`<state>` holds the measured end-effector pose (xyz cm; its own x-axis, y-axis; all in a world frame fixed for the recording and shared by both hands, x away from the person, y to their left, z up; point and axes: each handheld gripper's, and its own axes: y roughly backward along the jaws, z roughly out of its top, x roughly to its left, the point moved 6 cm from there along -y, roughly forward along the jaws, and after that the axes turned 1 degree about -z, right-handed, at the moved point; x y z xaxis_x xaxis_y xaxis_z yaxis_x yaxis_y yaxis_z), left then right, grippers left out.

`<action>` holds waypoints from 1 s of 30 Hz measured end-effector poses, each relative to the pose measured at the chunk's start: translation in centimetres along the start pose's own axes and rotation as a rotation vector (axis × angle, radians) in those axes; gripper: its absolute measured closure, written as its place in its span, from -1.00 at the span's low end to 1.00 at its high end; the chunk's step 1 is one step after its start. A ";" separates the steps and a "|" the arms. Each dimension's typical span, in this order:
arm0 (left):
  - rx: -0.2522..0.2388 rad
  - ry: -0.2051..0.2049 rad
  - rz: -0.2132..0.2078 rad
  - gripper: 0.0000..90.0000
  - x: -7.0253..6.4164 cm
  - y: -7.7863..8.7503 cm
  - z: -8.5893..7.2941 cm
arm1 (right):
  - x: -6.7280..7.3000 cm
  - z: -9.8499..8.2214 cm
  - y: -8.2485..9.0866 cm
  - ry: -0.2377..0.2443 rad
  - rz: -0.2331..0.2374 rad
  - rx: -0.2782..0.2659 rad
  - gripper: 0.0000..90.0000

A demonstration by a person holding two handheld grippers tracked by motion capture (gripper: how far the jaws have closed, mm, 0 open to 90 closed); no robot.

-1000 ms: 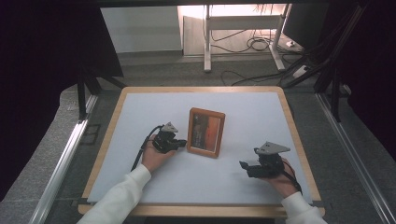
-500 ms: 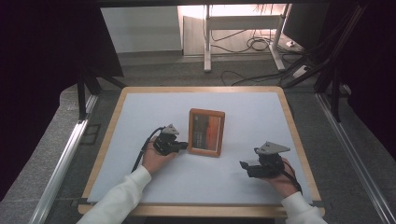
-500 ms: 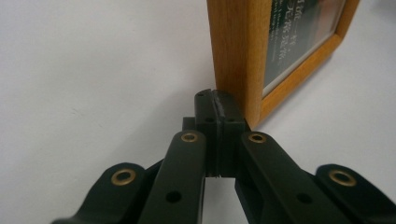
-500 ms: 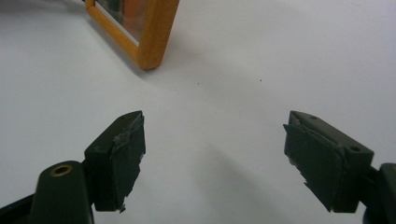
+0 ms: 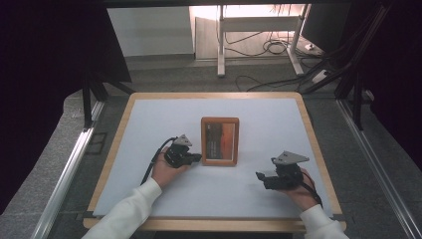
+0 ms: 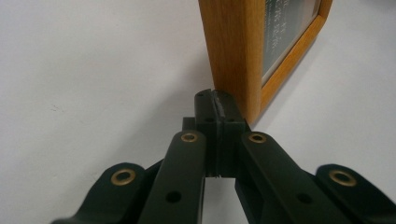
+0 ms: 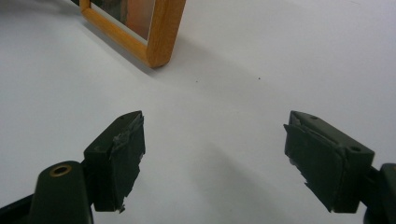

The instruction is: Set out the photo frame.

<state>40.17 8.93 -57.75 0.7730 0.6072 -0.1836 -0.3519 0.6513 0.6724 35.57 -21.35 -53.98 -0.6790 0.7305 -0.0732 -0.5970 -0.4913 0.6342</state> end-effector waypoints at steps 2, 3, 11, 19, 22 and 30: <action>0.000 -0.001 -0.001 1.00 0.0 0.0 0.0 | 0.0 0.0 0.0 0.000 0.000 0.004 -0.54; 0.000 -0.001 -0.001 1.00 0.0 0.0 0.0 | 0.0 0.0 0.0 0.001 0.000 0.004 -0.54; -0.008 -0.002 0.016 1.00 0.3 0.3 0.0 | 0.0 0.0 0.0 -0.005 -0.001 -0.001 -0.54; -0.052 0.016 0.048 1.00 1.1 2.5 -0.5 | 0.1 -0.1 -0.1 0.009 -0.003 0.007 -0.54; -0.065 0.020 0.051 0.94 1.1 3.4 -1.0 | 0.1 0.0 -0.1 0.016 -0.006 0.004 -0.54; -0.134 0.036 0.097 0.15 1.2 5.6 -1.6 | -0.8 -0.2 0.5 -0.012 -0.028 -0.024 -0.54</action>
<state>38.27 13.99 -55.35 0.7138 0.6841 -0.1497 -0.4926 0.6424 0.5871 35.77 -22.29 -53.78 -0.6567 0.7497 -0.0816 -0.6262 -0.4818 0.6130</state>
